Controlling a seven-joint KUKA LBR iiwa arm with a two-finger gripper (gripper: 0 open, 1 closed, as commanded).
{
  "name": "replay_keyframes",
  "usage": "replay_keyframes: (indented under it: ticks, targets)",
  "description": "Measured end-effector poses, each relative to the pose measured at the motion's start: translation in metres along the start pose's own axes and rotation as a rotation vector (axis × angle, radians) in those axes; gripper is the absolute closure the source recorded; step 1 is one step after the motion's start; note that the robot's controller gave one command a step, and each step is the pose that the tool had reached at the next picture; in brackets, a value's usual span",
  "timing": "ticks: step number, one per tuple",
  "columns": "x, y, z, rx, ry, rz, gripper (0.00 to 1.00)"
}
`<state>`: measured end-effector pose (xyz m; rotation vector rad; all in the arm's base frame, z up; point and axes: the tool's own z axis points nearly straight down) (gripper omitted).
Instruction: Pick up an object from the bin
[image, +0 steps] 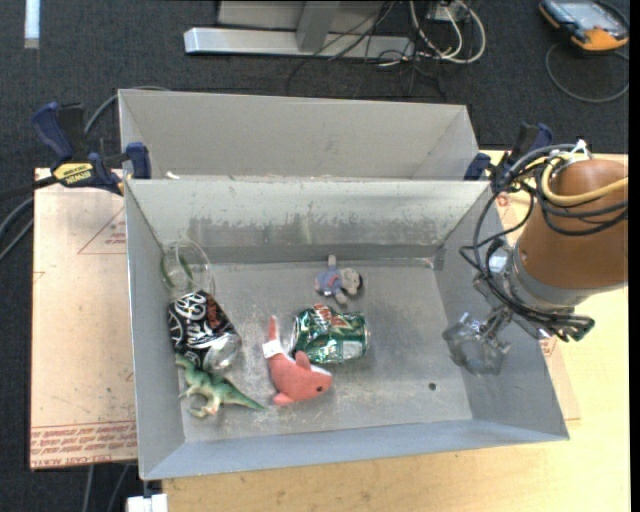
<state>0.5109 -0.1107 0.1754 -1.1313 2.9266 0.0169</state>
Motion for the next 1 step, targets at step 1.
replay_keyframes:
  ticks: [1]
  targets:
    - [-0.0457, -0.0223, -0.0576, 0.013, -0.017, 0.333, 1.0]
